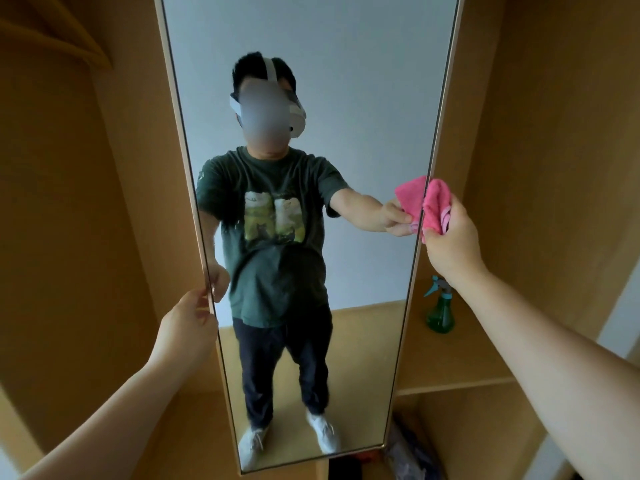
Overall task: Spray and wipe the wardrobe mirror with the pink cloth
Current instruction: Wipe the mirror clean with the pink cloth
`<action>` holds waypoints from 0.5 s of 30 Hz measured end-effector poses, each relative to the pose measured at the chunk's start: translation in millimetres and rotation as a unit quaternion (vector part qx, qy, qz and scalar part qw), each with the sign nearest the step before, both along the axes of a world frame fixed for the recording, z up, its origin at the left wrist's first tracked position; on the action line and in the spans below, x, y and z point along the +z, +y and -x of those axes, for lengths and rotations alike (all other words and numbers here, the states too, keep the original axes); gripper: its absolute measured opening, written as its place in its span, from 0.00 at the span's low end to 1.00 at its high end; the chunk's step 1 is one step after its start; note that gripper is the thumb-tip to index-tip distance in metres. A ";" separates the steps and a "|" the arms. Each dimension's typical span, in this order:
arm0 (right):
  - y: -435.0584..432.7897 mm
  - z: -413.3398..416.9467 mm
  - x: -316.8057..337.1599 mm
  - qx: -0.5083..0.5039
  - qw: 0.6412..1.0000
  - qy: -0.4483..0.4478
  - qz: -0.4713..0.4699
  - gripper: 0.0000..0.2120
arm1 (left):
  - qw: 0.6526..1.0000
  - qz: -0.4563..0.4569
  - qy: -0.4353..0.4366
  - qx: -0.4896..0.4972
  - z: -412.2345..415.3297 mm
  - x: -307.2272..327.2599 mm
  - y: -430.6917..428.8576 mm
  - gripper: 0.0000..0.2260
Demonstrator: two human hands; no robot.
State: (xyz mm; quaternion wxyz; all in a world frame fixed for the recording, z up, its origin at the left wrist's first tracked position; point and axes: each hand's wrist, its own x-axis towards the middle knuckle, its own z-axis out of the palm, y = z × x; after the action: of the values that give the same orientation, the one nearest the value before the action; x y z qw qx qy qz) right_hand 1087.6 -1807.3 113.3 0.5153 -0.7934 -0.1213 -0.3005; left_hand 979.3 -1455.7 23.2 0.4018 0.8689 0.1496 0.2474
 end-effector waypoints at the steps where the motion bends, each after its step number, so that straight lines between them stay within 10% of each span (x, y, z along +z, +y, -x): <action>1: 0.4 1.0 -3.4 0.002 1.000 0.001 -0.003 0.30 | 1.000 0.000 0.002 -0.001 0.2 -4.0 1.2 0.21; 15: 2.0 5.9 -49.0 -0.002 0.999 0.039 -0.011 0.27 | 1.000 0.010 0.021 -0.004 3.8 -39.0 -2.7 0.18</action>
State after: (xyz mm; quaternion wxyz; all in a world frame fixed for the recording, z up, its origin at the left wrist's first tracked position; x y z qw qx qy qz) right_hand 1081.6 -1805.3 64.3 0.5278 -0.7988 -0.0961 -0.2722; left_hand 975.5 -1458.4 -15.8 0.4081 0.8706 0.1566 0.2257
